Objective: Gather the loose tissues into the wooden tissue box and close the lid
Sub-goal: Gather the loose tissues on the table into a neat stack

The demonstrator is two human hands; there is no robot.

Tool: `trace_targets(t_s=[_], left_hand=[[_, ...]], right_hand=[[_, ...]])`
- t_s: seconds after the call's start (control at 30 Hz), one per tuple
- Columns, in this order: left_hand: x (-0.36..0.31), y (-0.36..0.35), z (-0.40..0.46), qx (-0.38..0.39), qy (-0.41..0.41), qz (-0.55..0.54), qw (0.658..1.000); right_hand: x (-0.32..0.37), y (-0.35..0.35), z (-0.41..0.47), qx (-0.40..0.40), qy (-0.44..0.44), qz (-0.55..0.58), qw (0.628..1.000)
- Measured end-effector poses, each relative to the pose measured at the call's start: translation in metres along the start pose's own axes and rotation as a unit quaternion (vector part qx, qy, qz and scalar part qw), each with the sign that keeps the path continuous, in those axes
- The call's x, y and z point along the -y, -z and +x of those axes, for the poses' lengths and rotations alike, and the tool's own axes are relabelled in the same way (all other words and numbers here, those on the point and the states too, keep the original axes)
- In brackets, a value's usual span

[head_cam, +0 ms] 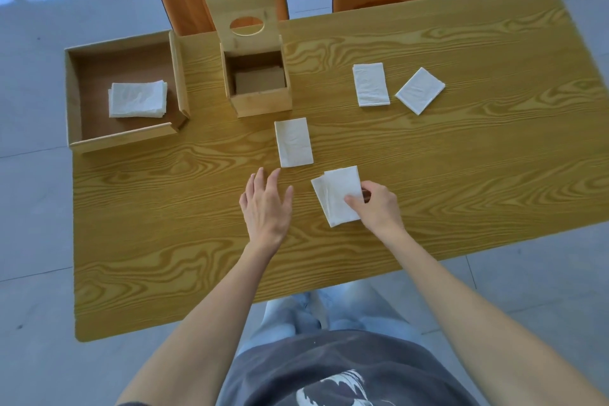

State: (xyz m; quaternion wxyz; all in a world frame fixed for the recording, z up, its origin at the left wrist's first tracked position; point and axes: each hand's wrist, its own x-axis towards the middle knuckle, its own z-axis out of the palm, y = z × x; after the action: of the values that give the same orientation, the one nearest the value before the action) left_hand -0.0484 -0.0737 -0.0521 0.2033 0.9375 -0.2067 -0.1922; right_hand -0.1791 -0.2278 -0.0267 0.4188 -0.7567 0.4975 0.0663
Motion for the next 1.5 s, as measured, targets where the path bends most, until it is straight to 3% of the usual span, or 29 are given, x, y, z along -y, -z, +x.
trace_targets(t_s=[0.23,0.47,0.73,1.0,1.2,1.5], left_hand=[[-0.026,0.010,0.040,-0.029,0.113,-0.079,0.990],[-0.044,0.010,0.072,-0.010,0.206,-0.079,0.975],[-0.047,0.009,0.076,-0.006,0.210,-0.060,0.976],[-0.044,0.009,0.076,-0.005,0.210,-0.076,0.975],[-0.038,0.017,0.072,-0.008,0.217,-0.155,0.964],[-0.028,0.021,0.054,0.011,0.237,-0.363,0.901]], right_hand=[[0.008,-0.017,0.000,-0.074,0.001,-0.108,0.991],[0.002,-0.018,0.002,-0.084,0.025,-0.045,0.995],[-0.002,-0.003,0.008,0.059,0.064,0.047,0.995],[0.002,-0.013,0.017,0.002,0.053,-0.012,0.999],[0.003,-0.019,0.018,-0.041,0.042,-0.054,0.997],[0.005,-0.020,0.014,-0.079,0.042,-0.039,0.995]])
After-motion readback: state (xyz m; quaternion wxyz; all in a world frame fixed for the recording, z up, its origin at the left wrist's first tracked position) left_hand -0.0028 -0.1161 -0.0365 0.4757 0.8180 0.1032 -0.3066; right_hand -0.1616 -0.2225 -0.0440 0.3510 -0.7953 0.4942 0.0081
